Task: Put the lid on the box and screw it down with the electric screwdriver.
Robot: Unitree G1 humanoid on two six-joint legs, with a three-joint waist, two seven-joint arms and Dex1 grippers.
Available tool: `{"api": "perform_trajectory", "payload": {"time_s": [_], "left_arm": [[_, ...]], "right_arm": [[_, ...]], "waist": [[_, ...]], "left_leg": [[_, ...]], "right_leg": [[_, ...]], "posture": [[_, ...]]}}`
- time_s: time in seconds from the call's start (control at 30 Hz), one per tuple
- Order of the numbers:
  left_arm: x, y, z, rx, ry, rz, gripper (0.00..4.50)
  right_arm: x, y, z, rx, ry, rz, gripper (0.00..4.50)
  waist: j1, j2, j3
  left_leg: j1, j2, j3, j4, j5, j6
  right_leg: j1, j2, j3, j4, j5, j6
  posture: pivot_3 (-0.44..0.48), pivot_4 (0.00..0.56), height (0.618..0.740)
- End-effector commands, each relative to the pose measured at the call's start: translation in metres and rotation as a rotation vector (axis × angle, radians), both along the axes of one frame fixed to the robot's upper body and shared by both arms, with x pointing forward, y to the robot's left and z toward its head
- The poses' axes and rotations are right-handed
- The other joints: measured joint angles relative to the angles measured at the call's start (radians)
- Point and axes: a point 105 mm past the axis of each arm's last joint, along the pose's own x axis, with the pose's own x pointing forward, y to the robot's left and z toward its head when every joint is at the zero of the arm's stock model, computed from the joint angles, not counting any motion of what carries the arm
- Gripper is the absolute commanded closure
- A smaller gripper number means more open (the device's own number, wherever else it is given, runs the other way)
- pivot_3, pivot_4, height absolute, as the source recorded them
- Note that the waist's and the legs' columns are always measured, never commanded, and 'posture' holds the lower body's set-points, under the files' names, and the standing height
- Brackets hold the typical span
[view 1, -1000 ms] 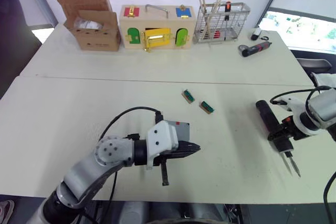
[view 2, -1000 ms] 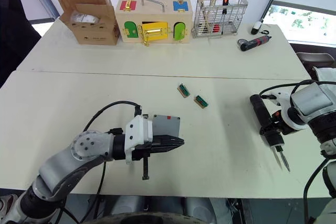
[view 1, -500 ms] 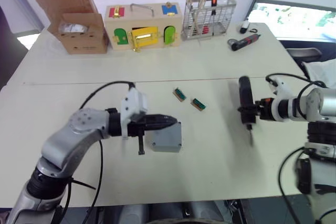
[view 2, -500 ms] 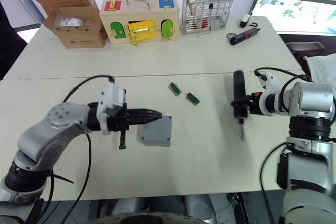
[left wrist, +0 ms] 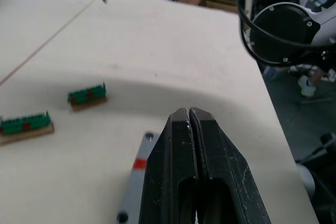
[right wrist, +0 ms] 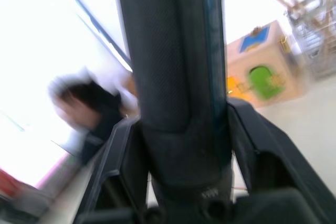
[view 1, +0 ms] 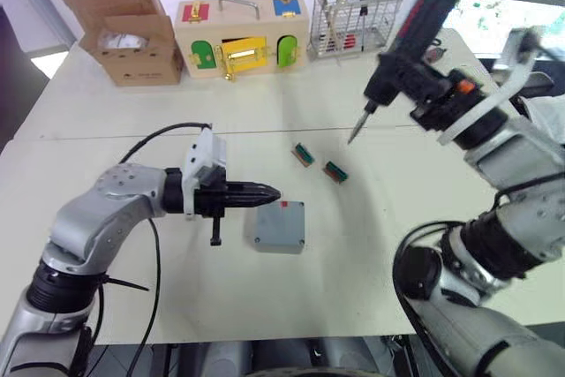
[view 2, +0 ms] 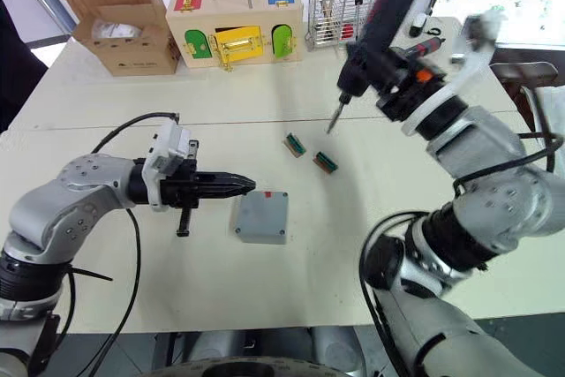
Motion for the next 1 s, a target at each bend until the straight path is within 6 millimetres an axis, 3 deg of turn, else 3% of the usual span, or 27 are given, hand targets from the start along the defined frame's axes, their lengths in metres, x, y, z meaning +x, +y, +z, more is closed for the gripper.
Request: {"api": "perform_trajectory", "payload": {"time_s": [0.03, 0.23, 0.33, 0.67, 1.0], "left_arm": [[-0.004, 0.0, 0.003, 0.022, -0.046, -0.005, 4.5], [0.005, -0.001, -0.024, 0.046, -0.061, 0.108, 4.5], [0.009, -0.006, -0.024, -0.006, -0.079, 0.178, 4.5], [0.0, -0.003, -0.054, 0.093, -0.07, 0.149, 4.5], [-0.002, -0.004, -0.065, 0.126, -0.076, 0.122, 4.5]], "right_arm": [[-0.031, 0.043, 0.01, -0.09, -0.226, 0.148, 2.61], [-0.035, 0.056, -0.023, -0.118, -0.253, 0.149, 2.61], [-0.038, 0.061, -0.032, -0.087, -0.241, 0.142, 2.61], [-0.043, 0.071, -0.04, -0.06, -0.213, 0.143, 2.61], [-0.049, 0.072, -0.05, -0.072, -0.169, 0.19, 2.61]], "waist": [[-0.001, 0.0, 0.0], [0.004, 0.0, 0.0], [0.007, 0.0, 0.0], [0.004, 0.0, 0.0], [0.004, 0.0, 0.0]], "left_leg": [[0.0, 0.0, 0.0, 0.0, 0.0, 0.0], [0.001, 0.0, 0.0, 0.0, 0.0, 0.0], [0.002, 0.0, 0.0, 0.002, 0.0, 0.0], [0.003, 0.001, -0.001, 0.0, 0.001, -0.001], [0.004, 0.001, -0.001, 0.001, 0.0, 0.001]], "right_leg": [[0.0, 0.0, 0.0, 0.0, 0.0, 0.0], [0.002, 0.0, 0.0, 0.0, 0.0, 0.0], [0.003, 0.0, 0.0, 0.0, 0.0, 0.0], [0.003, 0.001, 0.0, 0.0, 0.0, 0.0], [0.004, 0.001, 0.0, 0.0, 0.0, 0.0]], "posture": [[0.0, 0.15, 0.74], [0.0, 0.15, 0.74], [0.0, 0.15, 0.74], [0.0, 0.15, 0.74], [0.0, 0.15, 0.74]]}}
